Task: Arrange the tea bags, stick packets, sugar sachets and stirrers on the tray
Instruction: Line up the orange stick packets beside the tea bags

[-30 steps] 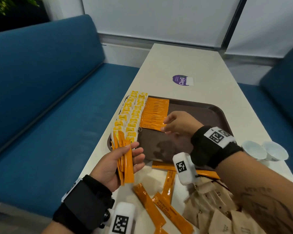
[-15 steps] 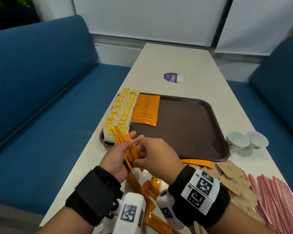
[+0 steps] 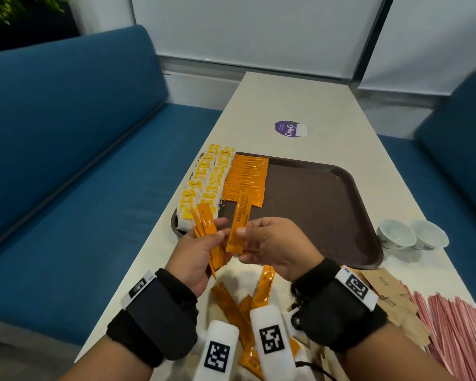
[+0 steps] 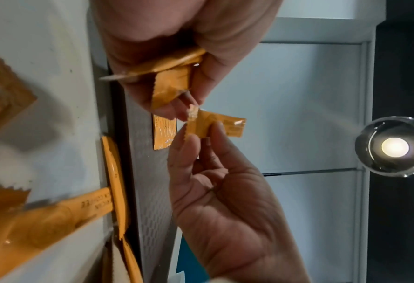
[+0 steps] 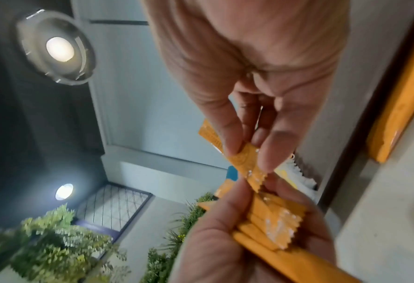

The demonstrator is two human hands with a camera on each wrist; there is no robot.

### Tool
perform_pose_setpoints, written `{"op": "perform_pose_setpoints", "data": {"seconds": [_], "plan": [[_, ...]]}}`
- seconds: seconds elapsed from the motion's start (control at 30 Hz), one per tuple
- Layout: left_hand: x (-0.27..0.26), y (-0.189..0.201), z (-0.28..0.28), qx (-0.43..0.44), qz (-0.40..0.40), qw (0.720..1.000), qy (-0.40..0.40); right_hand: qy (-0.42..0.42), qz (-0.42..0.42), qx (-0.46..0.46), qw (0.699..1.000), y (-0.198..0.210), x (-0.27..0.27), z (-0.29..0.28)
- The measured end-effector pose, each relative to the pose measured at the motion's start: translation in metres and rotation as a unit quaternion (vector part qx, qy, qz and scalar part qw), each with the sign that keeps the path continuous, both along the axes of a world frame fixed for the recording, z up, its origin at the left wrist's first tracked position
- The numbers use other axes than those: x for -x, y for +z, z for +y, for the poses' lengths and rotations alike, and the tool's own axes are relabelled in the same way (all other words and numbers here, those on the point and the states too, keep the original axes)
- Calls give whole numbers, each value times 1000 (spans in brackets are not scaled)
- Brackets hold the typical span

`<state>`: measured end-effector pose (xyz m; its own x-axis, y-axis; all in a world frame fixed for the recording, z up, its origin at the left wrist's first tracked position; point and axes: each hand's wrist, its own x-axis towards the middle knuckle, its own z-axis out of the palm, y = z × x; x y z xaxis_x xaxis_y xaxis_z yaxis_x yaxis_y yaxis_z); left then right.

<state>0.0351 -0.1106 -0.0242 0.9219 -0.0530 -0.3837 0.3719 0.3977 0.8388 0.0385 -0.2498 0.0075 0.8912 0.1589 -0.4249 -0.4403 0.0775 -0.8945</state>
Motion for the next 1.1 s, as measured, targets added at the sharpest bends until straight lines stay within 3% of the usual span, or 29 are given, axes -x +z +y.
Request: {"op": "perform_pose_setpoints", "data": {"seconds": [0.2,0.4,0.6,0.7,0.83,0.97,1.1], "plan": [[5,-7,4,-50,-26,998,-18,-37,21,-8,999,-5,-7,8],[2,-11,7,-48,-29,998,27,30,15,16,999,-9,2,16],[-2,-8,11,-36,-10,999,32,-23,16,6,1000,-5,-3,17],[-5,-7,17,-22,24,999,24,-44,-23,66,997,6,-19,2],[-8,-7,23,1,59,998,7,-51,-45,215,974,12,-57,-27],[-11,-9,28,24,69,997,10,-4,12,313,950,2,-94,-48],[-13,-13,33,15,57,998,15,46,86,342,935,-10,-115,-48]]}}
